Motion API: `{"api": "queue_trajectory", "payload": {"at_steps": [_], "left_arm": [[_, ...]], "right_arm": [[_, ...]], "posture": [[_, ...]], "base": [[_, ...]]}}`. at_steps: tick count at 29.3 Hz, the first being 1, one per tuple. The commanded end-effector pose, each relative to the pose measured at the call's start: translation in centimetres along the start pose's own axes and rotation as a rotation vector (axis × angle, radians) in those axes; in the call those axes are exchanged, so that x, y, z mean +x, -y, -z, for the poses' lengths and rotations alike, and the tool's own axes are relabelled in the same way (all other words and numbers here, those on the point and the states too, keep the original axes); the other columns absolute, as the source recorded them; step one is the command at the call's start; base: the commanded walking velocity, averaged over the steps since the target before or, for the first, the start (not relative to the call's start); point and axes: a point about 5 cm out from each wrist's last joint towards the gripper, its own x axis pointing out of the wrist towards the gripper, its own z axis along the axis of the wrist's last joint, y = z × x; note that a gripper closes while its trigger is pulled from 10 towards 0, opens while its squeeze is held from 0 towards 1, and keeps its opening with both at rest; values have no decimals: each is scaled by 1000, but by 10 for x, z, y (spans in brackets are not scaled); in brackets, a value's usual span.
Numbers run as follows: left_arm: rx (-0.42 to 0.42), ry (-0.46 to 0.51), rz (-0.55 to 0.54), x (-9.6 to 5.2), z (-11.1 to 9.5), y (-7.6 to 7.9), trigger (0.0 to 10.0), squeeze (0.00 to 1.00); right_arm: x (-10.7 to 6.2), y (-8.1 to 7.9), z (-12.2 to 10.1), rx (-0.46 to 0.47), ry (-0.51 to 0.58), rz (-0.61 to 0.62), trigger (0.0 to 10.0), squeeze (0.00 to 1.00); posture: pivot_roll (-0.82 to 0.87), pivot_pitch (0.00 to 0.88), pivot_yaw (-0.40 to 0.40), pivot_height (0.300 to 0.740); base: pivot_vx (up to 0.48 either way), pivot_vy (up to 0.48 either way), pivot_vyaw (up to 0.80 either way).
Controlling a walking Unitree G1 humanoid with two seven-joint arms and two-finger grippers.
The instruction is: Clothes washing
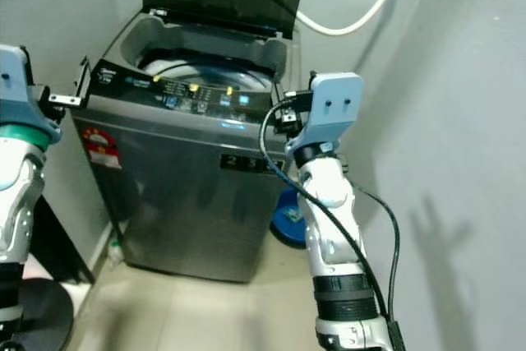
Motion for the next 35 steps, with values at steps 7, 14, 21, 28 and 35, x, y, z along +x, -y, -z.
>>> {"api": "queue_trajectory", "payload": {"at_steps": [7,14,21,28,35], "left_arm": [[-11,-58,32,-3,11,8,10000,0],[-58,-262,177,-35,52,38,10000,0],[-29,-419,245,-74,83,53,10000,0],[26,-425,322,-90,86,65,10000,0],[7,-477,293,-98,94,62,10000,0]], "right_arm": [[-2,-3,5,-22,-30,-28,10000,0],[-19,-4,42,-103,-158,-66,10000,0],[-47,14,79,-105,-314,20,10000,0],[-62,27,95,-150,-351,71,10000,0],[-73,28,104,-173,-377,86,10000,0]], "posture": [[63,11,-57,740],[68,17,-57,740],[67,20,-57,740],[67,18,-50,740],[67,18,-50,740]], "base": [[0,0,0],[0,0,0],[0,0,0],[0,0,444],[0,0,750]]}}
